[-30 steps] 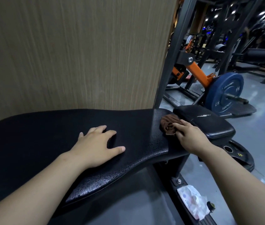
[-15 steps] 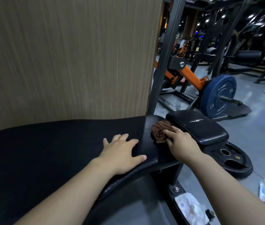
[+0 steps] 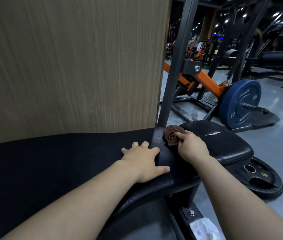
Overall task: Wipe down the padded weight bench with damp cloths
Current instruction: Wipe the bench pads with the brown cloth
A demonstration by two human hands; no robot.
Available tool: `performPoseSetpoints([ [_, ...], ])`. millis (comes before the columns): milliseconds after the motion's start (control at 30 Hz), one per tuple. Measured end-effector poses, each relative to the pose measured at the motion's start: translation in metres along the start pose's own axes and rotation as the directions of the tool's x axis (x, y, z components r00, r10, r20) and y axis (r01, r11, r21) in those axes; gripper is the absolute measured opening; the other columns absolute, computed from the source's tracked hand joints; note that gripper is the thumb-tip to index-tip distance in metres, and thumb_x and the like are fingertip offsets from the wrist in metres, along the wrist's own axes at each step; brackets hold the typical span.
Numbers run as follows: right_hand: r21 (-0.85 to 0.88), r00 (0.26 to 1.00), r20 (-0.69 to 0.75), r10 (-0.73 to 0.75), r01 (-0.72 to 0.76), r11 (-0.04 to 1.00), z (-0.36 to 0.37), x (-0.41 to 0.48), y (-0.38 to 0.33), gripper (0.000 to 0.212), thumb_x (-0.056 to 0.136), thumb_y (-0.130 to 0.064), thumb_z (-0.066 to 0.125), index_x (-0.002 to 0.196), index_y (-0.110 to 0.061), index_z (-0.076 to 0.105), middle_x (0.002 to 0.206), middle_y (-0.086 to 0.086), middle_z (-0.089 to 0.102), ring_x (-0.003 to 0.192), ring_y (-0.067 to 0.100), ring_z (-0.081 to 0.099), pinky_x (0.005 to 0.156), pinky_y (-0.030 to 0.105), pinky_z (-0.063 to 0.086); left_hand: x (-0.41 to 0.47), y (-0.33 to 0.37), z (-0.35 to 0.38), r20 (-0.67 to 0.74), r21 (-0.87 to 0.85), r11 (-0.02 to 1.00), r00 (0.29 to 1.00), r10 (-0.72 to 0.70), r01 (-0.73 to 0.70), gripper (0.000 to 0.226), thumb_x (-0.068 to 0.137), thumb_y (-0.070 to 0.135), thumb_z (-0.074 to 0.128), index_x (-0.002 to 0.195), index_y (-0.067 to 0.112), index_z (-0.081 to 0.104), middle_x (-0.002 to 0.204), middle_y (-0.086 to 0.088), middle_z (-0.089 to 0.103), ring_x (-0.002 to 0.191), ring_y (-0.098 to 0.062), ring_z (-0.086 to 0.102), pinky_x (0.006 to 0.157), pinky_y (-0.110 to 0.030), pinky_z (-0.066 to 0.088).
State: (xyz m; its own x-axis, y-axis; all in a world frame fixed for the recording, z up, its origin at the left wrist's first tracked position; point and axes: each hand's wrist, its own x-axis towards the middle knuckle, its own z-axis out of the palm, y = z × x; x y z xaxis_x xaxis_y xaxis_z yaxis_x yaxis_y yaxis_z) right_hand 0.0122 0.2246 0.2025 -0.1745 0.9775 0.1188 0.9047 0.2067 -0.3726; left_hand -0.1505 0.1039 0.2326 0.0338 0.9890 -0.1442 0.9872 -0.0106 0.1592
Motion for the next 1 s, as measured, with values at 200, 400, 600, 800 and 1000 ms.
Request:
performPoseSetpoints([
  [200, -0.054, 0.986, 0.116, -0.121, 0.128, 0.990, 0.006, 0.048, -0.008, 0.046, 0.095, -0.022, 0.041, 0.139, -0.034, 0.049, 0.152, 0.004, 0.038, 0.130, 0.034, 0.045, 0.104, 0.042, 0.042, 0.000, -0.006, 0.003, -0.004, -0.023, 1.000, 1.000, 0.017, -0.018, 0.074, 0.087, 0.076, 0.042, 0.149, 0.036, 0.034, 0.155, -0.005, 0.030, 0.143, -0.031, 0.021, 0.113, -0.066, 0.019],
  [400, -0.011, 0.929, 0.286, -0.236, 0.250, 0.968, 0.005, 0.088, -0.031, 0.050, 0.096, -0.021, 0.037, 0.143, -0.039, 0.045, 0.153, -0.005, 0.037, 0.138, 0.024, 0.039, 0.113, 0.039, 0.031, -0.006, -0.035, 0.003, -0.047, 0.071, 0.996, 0.998, 0.051, -0.047, 0.075, 0.091, 0.073, 0.035, 0.154, 0.034, 0.024, 0.162, -0.004, 0.018, 0.150, -0.023, 0.010, 0.119, -0.062, 0.006],
  [600, 0.163, 0.851, 0.406, -0.333, 0.291, 0.943, 0.017, 0.104, -0.075, 0.045, 0.092, -0.019, 0.045, 0.127, -0.041, 0.062, 0.133, -0.019, 0.053, 0.128, 0.006, 0.042, 0.114, 0.026, 0.026, -0.021, -0.089, -0.008, -0.089, 0.058, 0.997, 0.995, -0.051, 0.056, 0.073, 0.091, 0.072, 0.039, 0.154, 0.039, 0.021, 0.164, 0.003, 0.015, 0.151, -0.017, 0.009, 0.122, -0.055, 0.009],
  [800, 0.262, 0.766, 0.445, -0.464, 0.384, 0.885, 0.048, 0.088, -0.148, 0.040, 0.092, -0.025, 0.046, 0.114, -0.051, 0.067, 0.122, -0.019, 0.065, 0.118, 0.008, 0.054, 0.103, 0.021, 0.037, -0.058, -0.151, -0.014, -0.128, 0.013, 0.980, 0.972, -0.197, 0.200, 0.074, 0.089, 0.074, 0.040, 0.153, 0.042, 0.023, 0.163, 0.010, 0.017, 0.149, -0.012, 0.014, 0.122, -0.048, 0.013],
  [1000, 0.324, 0.693, 0.467, -0.549, 0.443, 0.836, 0.072, 0.073, -0.213, 0.043, 0.092, -0.023, 0.046, 0.120, -0.048, 0.065, 0.114, -0.017, 0.066, 0.111, 0.008, 0.057, 0.091, 0.017, 0.038, -0.097, -0.204, -0.015, -0.099, -0.006, 0.948, 0.943, -0.317, 0.318, 0.076, 0.087, 0.076, 0.039, 0.153, 0.042, 0.024, 0.163, 0.011, 0.018, 0.149, -0.012, 0.015, 0.123, -0.047, 0.012],
])
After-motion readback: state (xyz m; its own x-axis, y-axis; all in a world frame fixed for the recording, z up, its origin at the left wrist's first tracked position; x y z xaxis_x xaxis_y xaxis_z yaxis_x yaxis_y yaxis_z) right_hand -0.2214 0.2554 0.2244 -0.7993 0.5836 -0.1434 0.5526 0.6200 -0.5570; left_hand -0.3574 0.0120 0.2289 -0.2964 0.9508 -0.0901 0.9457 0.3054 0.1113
